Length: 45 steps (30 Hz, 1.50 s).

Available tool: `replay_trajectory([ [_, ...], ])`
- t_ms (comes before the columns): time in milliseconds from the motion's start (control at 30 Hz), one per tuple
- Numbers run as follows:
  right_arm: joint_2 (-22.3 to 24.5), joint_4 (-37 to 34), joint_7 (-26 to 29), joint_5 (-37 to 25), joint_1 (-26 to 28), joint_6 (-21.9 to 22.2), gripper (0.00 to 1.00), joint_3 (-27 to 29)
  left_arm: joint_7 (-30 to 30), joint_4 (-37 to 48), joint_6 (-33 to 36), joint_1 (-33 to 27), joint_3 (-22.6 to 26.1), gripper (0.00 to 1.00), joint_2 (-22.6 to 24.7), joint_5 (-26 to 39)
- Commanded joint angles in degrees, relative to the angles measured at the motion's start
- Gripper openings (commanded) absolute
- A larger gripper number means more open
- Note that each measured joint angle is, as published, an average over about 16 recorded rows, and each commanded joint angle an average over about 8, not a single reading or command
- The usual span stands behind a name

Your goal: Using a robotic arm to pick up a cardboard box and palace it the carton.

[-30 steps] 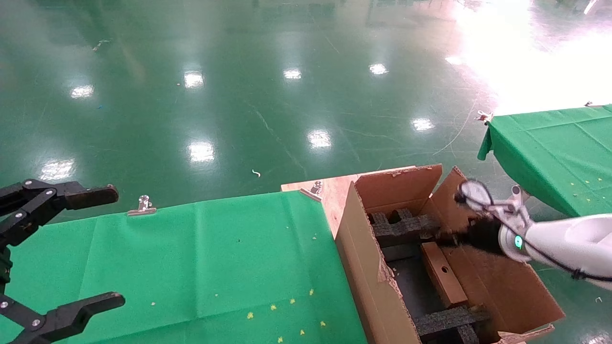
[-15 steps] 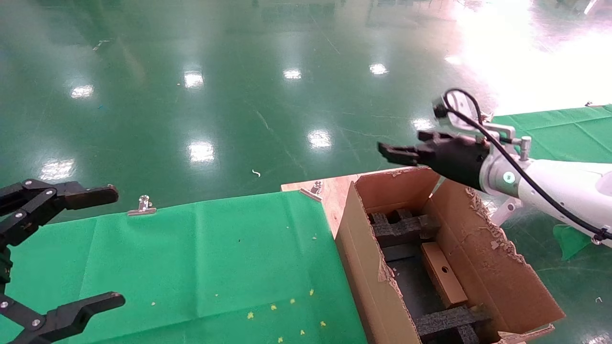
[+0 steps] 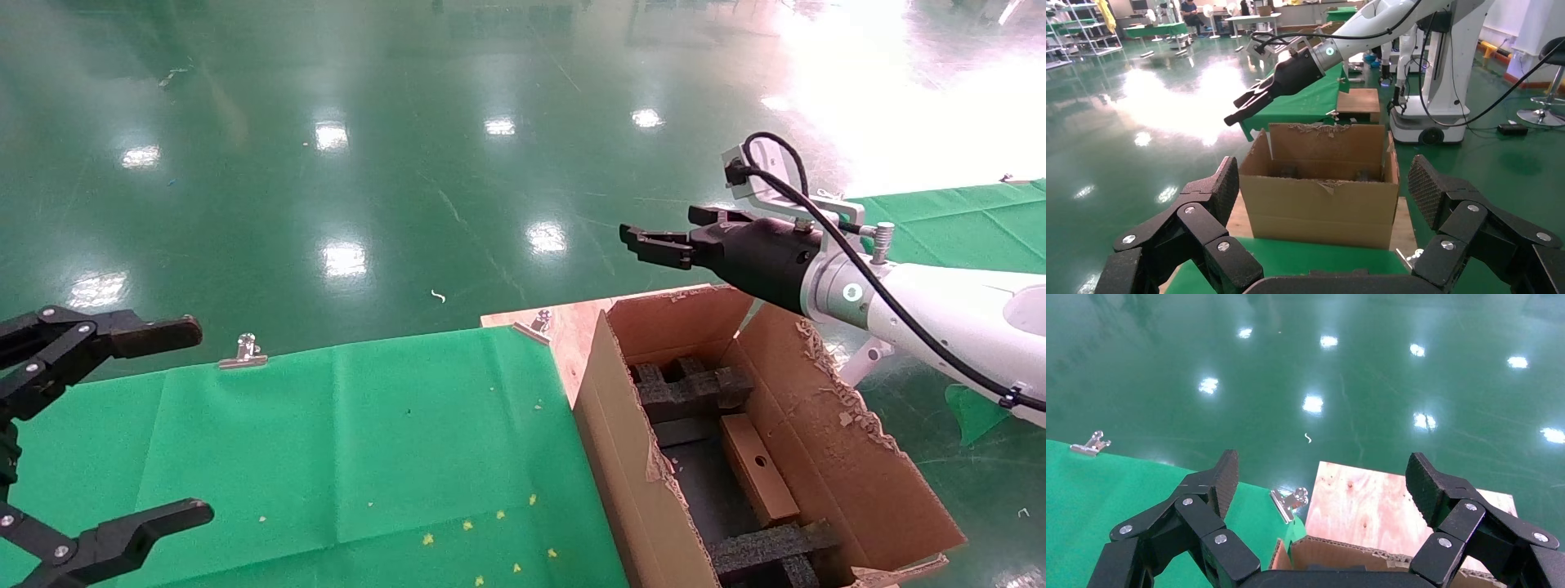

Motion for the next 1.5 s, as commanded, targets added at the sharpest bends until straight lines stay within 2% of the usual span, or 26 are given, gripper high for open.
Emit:
replay_trajectory([
  [33,0.0,-0.2,-0.2,0.0,-0.1,-0.3,1.00,0.1,0.0,0.0,0.0,0.0,0.0,1.00,0.0,0.0],
  [200,-0.6,-0.4,-6.9,4.1,-3.7,-6.6,1.00,7.3,0.0,0.0,0.0,0.0,0.0,1.00,0.0,0.0],
  [1500,-6.5,-3.5,-69.8,42.6,-37.7,-66.1,1.00,75.3,0.0,0.0,0.0,0.0,0.1,1.00,0.0,0.0],
])
